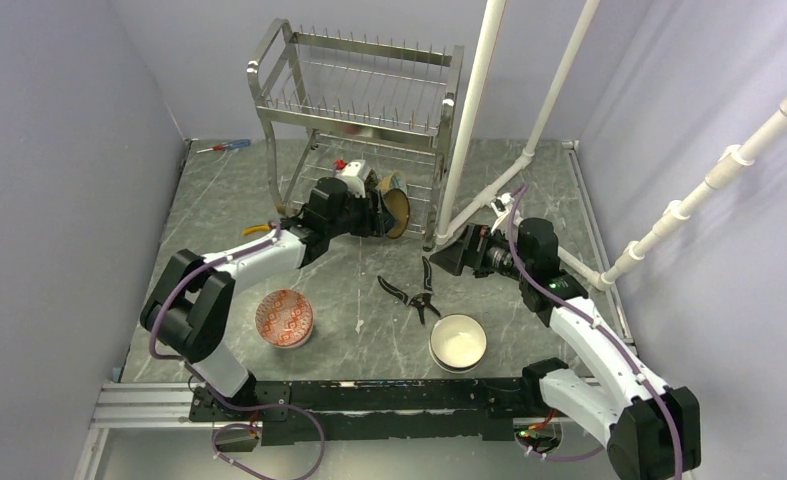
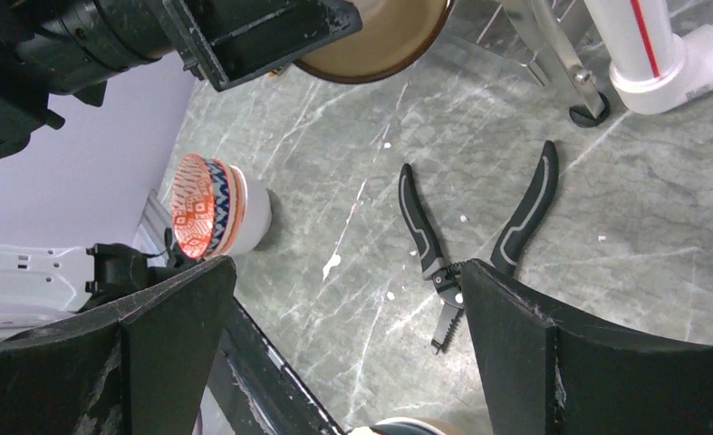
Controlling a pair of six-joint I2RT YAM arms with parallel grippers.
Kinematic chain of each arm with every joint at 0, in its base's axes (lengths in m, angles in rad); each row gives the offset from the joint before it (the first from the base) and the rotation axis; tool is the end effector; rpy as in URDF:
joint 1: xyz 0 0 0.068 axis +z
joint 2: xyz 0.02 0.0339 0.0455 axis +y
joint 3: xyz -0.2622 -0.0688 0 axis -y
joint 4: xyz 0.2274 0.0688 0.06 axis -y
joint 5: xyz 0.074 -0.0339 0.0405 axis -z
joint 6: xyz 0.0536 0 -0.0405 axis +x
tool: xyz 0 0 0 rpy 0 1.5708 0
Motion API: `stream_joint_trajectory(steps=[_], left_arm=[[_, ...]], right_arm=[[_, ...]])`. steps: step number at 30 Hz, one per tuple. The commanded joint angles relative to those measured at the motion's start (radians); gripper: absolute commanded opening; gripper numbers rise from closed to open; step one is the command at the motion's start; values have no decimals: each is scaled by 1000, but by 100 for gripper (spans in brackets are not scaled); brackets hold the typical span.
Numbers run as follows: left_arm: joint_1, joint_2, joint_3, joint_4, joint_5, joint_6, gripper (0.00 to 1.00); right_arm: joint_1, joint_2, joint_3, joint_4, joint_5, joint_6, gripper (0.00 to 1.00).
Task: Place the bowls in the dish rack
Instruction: Place the bowl in the dish rack.
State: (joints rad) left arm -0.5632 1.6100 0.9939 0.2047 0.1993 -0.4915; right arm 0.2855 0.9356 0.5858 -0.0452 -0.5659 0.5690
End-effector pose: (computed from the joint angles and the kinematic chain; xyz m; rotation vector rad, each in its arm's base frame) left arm 0.3042 -0.2047 0.2425 0.2104 2.0717 -0.8642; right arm 0.1921 0.0863 0.2571 -0.1028 2.0675 1.0991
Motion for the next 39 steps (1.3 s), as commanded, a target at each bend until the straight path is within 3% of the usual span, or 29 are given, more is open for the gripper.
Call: stream_joint_trajectory(steps=[1,9,16,29,39], left_arm=[[-40,14,89,159,-114,36,32],[-88,61,126,225,-198,67,32],[-150,103,158,264,-358,151,31],[-276,225,205,452,-646,455,29],[-282,267,261,407,-752,512,26]], right_arm=[[-2,-44,9,-49,37,-41,100],[-5,-58,11,-69,42,-61,100],[-5,-57,16,-80,44,-79,100],[-8,-80,11,-114,42,-106,100],[-10,-92,2,-122,36,-107,100]])
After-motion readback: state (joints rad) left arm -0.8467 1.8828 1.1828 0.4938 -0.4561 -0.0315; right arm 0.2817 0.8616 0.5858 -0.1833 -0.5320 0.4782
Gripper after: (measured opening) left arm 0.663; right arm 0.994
